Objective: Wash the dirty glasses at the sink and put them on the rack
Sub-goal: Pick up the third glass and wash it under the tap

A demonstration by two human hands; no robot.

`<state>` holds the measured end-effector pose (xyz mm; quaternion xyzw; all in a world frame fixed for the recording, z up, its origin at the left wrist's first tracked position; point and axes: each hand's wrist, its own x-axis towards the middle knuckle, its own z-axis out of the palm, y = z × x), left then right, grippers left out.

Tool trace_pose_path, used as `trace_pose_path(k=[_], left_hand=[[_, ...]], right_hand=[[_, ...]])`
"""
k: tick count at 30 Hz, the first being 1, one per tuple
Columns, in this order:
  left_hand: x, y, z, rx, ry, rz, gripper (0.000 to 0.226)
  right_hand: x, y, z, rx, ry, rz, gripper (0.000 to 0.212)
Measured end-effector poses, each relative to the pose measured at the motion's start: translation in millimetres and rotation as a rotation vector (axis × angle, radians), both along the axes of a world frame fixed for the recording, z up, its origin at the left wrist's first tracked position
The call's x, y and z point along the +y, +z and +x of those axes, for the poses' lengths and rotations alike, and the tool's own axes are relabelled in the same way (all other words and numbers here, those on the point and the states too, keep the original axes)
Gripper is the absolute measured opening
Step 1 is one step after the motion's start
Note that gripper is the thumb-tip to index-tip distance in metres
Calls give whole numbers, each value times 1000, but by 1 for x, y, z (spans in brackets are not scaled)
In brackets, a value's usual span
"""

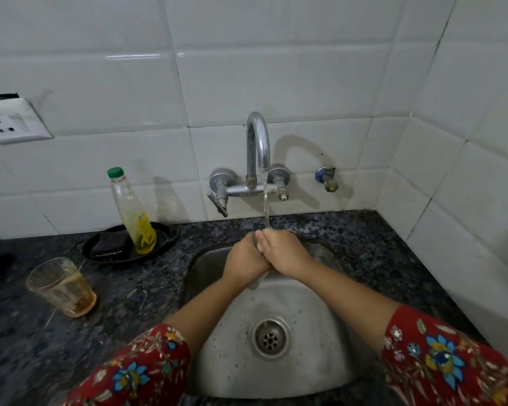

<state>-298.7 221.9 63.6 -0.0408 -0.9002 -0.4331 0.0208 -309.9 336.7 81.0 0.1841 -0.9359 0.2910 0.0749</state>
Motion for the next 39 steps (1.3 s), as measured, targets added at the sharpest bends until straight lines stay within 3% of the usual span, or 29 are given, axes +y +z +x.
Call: trace_pose_path(k=[2, 5, 6, 8, 11, 12, 14, 16, 19, 21, 24, 25, 26, 28, 30, 32, 34, 36, 37, 39], left_hand=[[-8, 3, -4, -7, -103, 105, 31], [-29, 14, -8, -305, -463, 459, 31], [-33, 16, -10, -363, -507, 472, 31], [-30, 13, -11, -332, -423, 368, 30], [-11, 8, -5, -94, -114, -72, 45], [-8, 6, -4, -44, -57, -102, 51], [-12, 3, -8, -84, -160, 126, 52], [-27, 12, -12, -283, -387, 416, 44], [-40, 17, -11, -536, -491, 560, 39], [-31, 17, -6, -446, -367, 454, 24], [-13, 10, 0, -109, -77, -100, 49], [-13, 8, 0, -80, -69, -103, 55], [-17, 8, -3, -113, -140, 26, 54], [-29, 13, -7, -299, -379, 346, 38], [-37, 18, -7, -463, -501, 527, 29], [-32, 19, -5, -442, -409, 506, 25], [-19, 17, -2, -251, -211, 219, 33], [-8, 13, 1, -39, -31, -110, 57], [-8, 11, 0, -3, -33, -120, 65], [-19, 16, -8, -114, -205, 141, 68]], right_hand=[[3, -2, 2, 51, 41, -99, 47], [14, -2, 11, 59, 132, -285, 46], [16, -3, 12, 56, 134, -315, 43], [14, 2, 13, 42, 84, -279, 39], [5, 11, 3, -78, -21, -139, 43], [5, 13, 1, -88, -39, -119, 44], [7, 16, 0, -41, -15, -153, 41], [13, 16, 5, -12, 60, -268, 38], [16, 14, 10, 11, 80, -332, 38], [13, 13, 6, -33, 36, -282, 40], [12, 14, -4, -108, -29, -193, 40], [13, 13, -4, -99, -20, -213, 40], [14, 13, -2, -85, 3, -246, 40], [14, 17, 9, -48, 74, -294, 38], [12, 16, 14, -4, 126, -296, 38], [10, 16, 8, 3, 95, -218, 41], [4, 19, -2, -63, 30, -120, 45], [-3, 23, -5, -102, -15, -66, 43], [-4, 25, -4, -80, -29, -68, 42], [1, 24, -1, -28, -22, -160, 41]])
